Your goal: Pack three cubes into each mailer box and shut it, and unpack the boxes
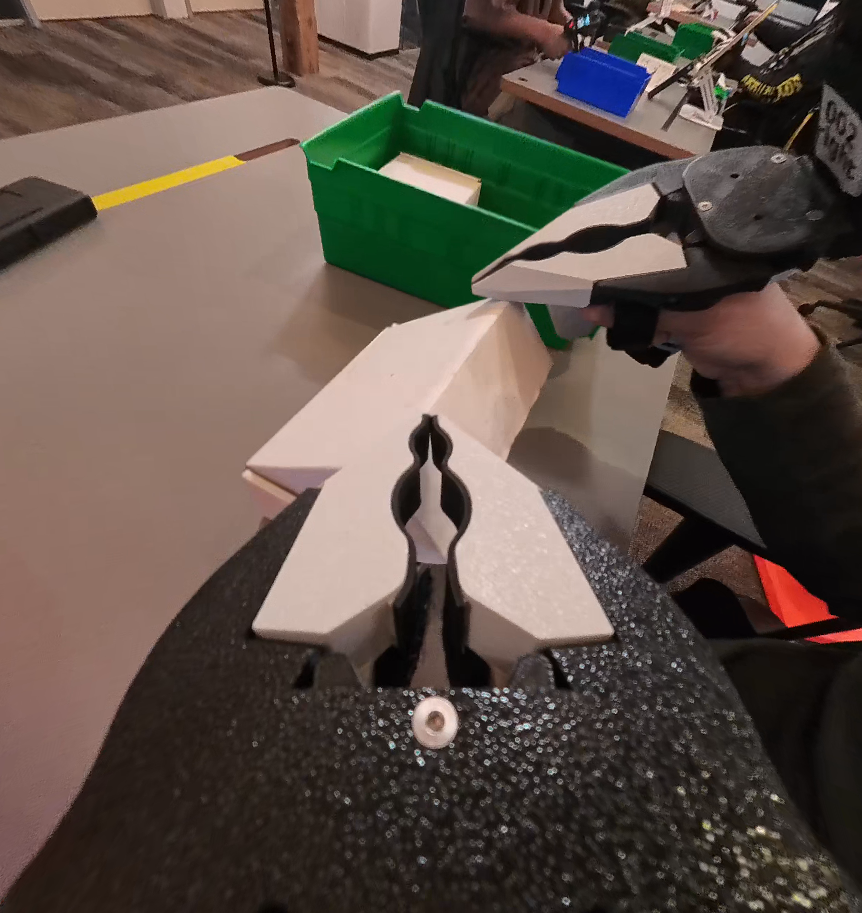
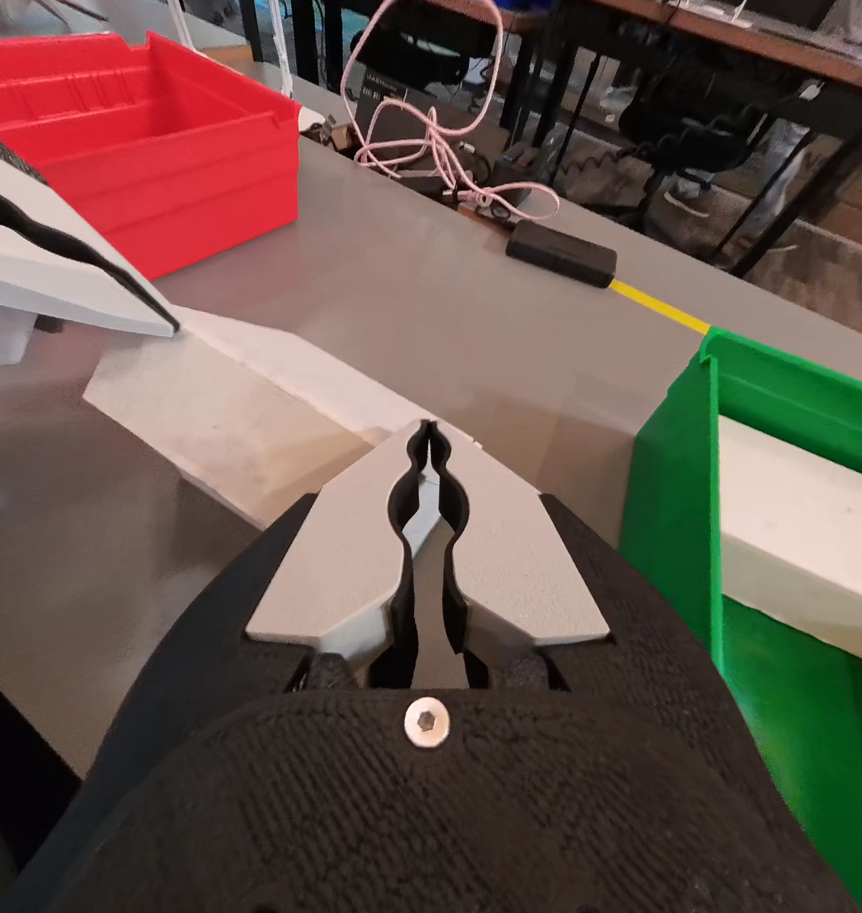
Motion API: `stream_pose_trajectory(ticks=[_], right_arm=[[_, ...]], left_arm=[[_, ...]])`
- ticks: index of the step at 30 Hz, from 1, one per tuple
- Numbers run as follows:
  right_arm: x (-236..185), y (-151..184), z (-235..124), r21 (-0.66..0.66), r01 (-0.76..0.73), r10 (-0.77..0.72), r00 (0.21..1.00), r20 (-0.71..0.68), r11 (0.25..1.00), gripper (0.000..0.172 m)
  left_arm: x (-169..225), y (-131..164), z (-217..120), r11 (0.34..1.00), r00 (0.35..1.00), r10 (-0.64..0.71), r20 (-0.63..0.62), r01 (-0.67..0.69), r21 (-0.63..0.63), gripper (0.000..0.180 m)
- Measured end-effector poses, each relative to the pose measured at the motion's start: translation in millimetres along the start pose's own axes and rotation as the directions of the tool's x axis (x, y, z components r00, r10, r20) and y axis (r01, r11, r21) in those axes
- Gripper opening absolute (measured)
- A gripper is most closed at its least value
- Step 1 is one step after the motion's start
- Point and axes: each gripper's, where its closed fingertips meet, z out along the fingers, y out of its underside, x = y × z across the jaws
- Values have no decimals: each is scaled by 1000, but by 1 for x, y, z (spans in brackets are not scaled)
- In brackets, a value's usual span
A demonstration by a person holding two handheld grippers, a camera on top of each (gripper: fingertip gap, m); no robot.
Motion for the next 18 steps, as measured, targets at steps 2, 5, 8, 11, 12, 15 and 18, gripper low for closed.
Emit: stream_pose_trajectory(ticks=[2,5,8,11,12,15,18], right_arm=[[-3,9,1,-26,5,-4,1000,4,1000,0],[-8,22,4,-64,8,-7,1000,16,998,0],[-13,35,7,-96,5,-3,1000,29,995,0],[-16,44,10,-115,3,1,999,37,993,0],[-17,47,11,-124,5,0,999,41,992,0],[-19,54,12,-138,7,0,999,51,990,0],[-20,56,13,-134,-3,10,998,55,991,0]], left_arm=[[1,8,1,1000,1000,-2,2,2,-20,0],[1,20,3,998,1000,-20,-4,20,-53,0],[-1,32,6,996,999,-38,-3,37,-80,0],[-2,45,11,993,999,-42,-25,39,-108,0],[-2,50,13,992,998,-51,-35,47,-119,0],[-4,59,16,989,994,-90,-60,82,-125,0],[-5,62,17,989,990,-111,-81,102,-110,0]])
